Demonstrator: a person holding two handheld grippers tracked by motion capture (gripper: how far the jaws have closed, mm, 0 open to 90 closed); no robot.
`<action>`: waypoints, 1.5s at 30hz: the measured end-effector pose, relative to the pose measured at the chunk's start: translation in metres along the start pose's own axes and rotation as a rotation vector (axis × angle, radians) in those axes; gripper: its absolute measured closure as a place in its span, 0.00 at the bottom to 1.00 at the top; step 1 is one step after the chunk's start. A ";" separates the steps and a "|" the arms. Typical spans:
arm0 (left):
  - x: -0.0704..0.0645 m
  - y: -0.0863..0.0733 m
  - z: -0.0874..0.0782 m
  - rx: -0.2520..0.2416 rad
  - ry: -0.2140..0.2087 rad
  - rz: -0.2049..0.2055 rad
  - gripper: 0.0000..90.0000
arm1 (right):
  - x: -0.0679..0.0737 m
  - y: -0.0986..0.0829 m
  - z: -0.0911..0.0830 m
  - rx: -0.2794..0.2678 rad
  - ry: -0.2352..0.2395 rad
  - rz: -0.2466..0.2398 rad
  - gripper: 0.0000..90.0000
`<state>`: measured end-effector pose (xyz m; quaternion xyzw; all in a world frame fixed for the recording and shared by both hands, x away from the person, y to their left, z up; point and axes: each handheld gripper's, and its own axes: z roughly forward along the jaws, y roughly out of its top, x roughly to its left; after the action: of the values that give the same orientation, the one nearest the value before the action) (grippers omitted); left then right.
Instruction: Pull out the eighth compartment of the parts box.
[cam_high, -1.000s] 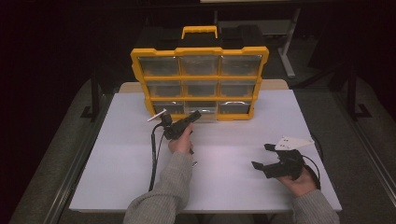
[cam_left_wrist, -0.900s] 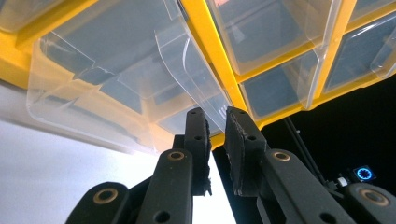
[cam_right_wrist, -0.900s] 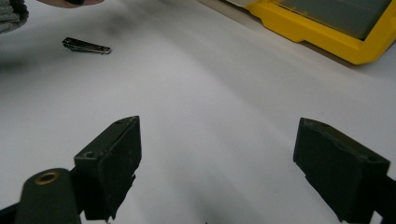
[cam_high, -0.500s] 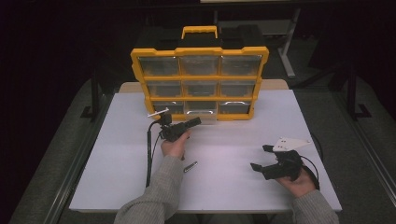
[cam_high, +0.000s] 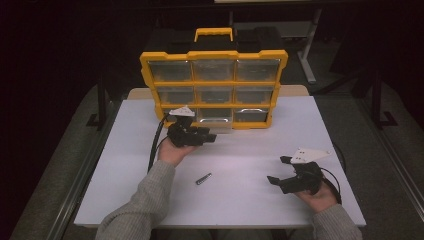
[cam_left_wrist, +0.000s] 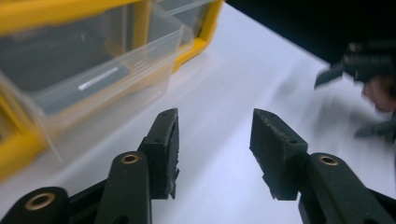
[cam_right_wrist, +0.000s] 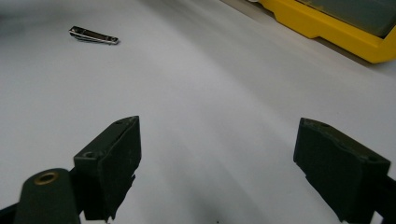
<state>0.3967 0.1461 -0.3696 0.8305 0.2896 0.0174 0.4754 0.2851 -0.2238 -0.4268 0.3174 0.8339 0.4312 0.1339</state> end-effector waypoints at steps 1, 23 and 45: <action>0.000 0.003 -0.001 0.010 -0.010 0.024 0.53 | 0.000 0.000 0.000 0.003 0.000 0.003 0.16; 0.025 0.052 0.010 0.178 0.024 0.310 0.46 | -0.002 -0.002 0.002 0.003 0.007 0.010 0.16; 0.054 0.047 0.038 0.283 0.040 0.326 0.62 | 0.000 -0.001 0.001 -0.001 0.016 0.003 0.16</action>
<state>0.4750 0.1254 -0.3657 0.9244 0.1605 0.0696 0.3389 0.2847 -0.2240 -0.4284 0.3151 0.8343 0.4342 0.1266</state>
